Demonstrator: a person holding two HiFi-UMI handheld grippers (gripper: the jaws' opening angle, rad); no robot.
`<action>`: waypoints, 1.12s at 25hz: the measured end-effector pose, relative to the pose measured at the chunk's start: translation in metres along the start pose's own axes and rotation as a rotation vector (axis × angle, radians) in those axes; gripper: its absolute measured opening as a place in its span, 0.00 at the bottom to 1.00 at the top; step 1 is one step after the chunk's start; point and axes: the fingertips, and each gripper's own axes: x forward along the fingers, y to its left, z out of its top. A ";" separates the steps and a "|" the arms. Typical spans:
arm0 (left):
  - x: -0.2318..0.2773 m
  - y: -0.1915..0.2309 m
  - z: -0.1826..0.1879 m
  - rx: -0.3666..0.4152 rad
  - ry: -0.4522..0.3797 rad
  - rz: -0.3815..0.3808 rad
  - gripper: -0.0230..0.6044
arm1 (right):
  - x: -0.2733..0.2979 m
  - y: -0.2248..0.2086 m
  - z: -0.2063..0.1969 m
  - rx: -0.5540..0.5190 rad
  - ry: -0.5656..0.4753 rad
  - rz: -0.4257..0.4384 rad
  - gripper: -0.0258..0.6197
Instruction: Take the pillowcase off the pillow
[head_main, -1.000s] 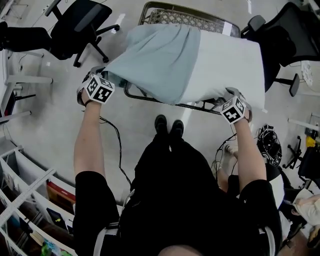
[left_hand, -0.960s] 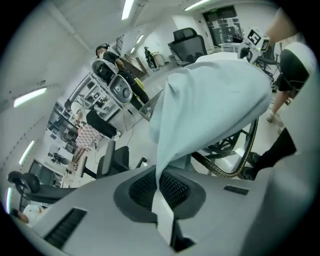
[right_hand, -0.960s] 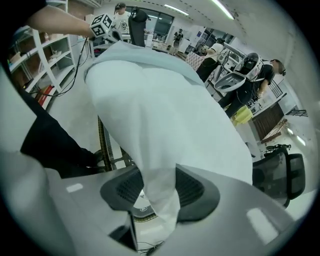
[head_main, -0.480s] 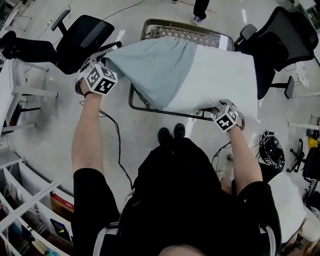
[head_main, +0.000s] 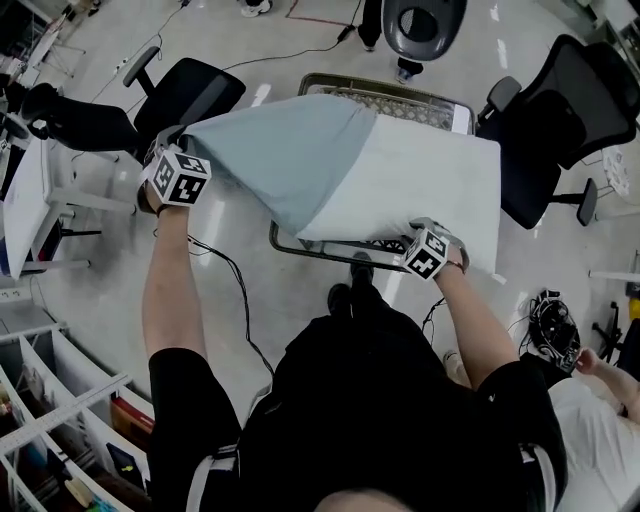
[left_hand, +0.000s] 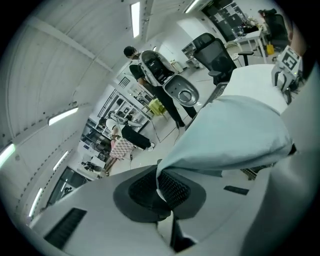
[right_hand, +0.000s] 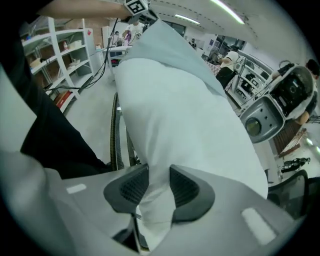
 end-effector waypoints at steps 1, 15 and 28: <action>-0.001 0.006 -0.004 -0.018 0.006 0.009 0.05 | 0.003 -0.001 -0.003 -0.007 0.003 0.003 0.26; -0.103 0.084 0.145 -0.232 -0.483 0.164 0.05 | -0.007 0.007 0.011 0.029 0.027 0.092 0.33; -0.200 -0.069 0.272 -0.281 -0.847 -0.438 0.05 | -0.219 -0.049 0.274 0.149 -0.914 0.066 0.64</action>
